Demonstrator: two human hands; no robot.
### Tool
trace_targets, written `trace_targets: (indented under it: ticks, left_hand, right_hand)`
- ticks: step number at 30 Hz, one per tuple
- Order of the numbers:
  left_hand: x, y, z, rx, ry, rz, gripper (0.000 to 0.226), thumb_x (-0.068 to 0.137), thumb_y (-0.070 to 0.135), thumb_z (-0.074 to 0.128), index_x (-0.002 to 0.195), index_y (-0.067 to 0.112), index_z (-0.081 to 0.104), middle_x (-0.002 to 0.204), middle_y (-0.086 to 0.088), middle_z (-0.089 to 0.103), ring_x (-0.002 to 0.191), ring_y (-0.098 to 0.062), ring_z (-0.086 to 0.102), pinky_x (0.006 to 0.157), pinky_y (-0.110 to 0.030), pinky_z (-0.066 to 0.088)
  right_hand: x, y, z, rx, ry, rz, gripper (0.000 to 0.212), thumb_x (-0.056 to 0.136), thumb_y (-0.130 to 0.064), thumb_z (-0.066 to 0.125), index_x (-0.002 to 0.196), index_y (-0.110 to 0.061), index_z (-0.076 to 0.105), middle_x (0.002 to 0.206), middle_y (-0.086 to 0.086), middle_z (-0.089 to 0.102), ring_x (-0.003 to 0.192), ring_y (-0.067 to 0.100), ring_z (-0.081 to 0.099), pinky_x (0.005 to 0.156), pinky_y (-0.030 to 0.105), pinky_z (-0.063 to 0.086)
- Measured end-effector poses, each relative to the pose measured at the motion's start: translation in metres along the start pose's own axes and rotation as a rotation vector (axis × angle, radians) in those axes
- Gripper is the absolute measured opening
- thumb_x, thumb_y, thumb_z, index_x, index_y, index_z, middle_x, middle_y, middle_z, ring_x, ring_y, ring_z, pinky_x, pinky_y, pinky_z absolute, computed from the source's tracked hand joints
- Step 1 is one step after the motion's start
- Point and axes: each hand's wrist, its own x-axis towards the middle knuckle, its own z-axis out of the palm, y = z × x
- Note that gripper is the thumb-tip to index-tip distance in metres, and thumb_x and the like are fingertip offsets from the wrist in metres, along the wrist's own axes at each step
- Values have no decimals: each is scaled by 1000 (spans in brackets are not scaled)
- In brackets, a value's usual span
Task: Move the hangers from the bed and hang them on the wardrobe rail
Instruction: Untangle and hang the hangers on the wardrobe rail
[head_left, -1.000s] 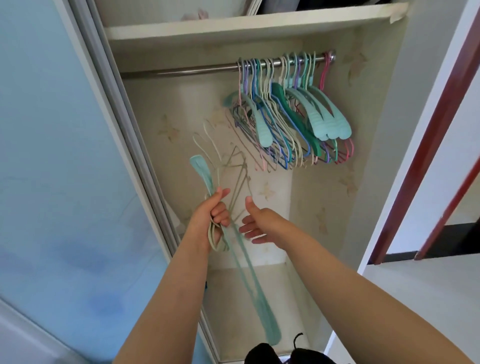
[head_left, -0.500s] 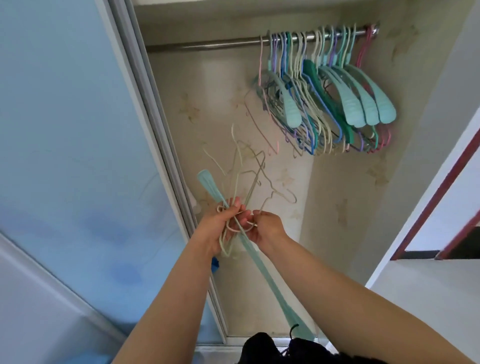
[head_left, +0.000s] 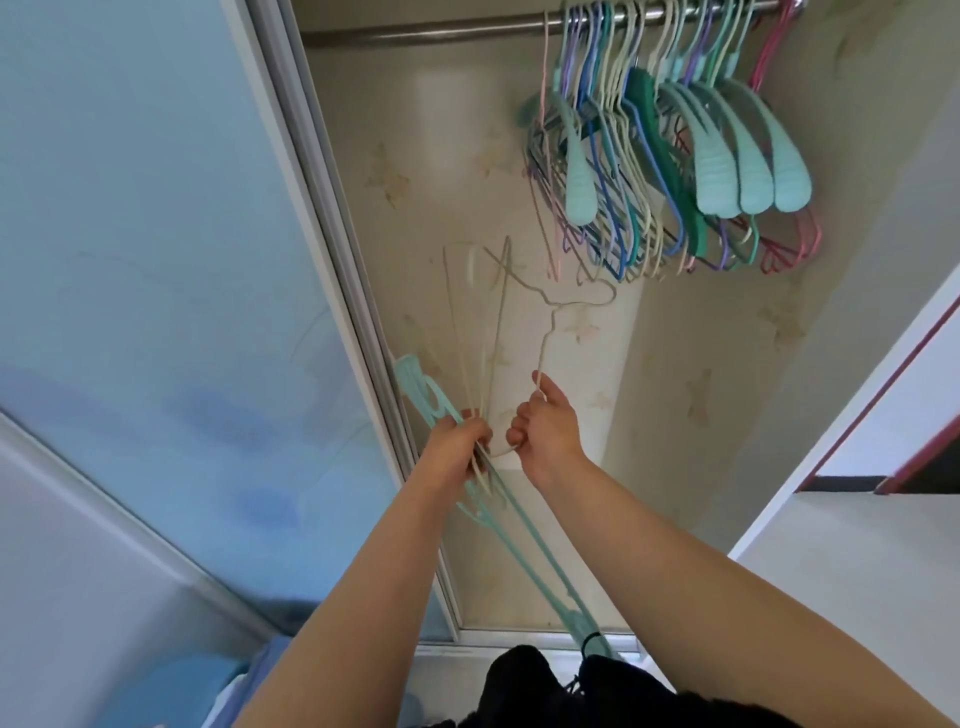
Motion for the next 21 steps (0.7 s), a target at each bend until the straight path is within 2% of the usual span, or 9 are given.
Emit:
trace_targets:
  ticks: [3,6,9,12,15,21]
  left_hand:
    - [-3,-2,-4,-68,-120,-31,17,84,-7,48,79,9,52,71,-10,49,56,-17,45,54,-29,37]
    - [-5,-1,-11,-174,-241,-62,32,89,-12,40,106,8,58,93,-9,65,72,-20,57,69,-33,48]
    - [-6,-5,-13,-300,-292,-72,34,93,-9,44,125,1,51,108,-13,67,79,-22,63,76,-35,51]
    - [-8,-10,-9,-327,-276,-95,31,95,-3,46,125,-6,54,106,-13,67,78,-19,65,71,-28,53]
    - [-7,-13,-4,-289,-224,-108,27,95,-1,48,119,-7,58,92,-10,71,70,-17,65,64,-26,53]
    - [-4,-14,4,-273,-73,-63,16,97,8,51,113,7,53,88,-5,74,63,-20,68,64,-31,55]
  right_hand:
    - [4,-1,-6,16,35,-9,44,97,1,28,130,-16,53,57,-1,32,38,8,24,35,19,22]
    - [6,-3,-7,43,83,-34,41,97,-1,30,126,-15,55,58,0,37,36,8,27,33,18,24]
    - [8,-7,-7,129,115,-12,36,98,-3,33,123,-12,57,58,0,39,35,8,28,32,17,23]
    - [7,-11,-6,191,108,-10,34,99,-4,35,120,-13,59,54,-1,39,33,7,26,32,15,21]
    - [7,-11,-8,231,90,-7,28,100,-10,38,115,-16,61,48,-4,39,34,8,24,33,15,20]
    - [10,-8,-14,177,22,-15,15,100,-22,45,105,-16,58,45,-7,32,36,7,23,33,17,20]
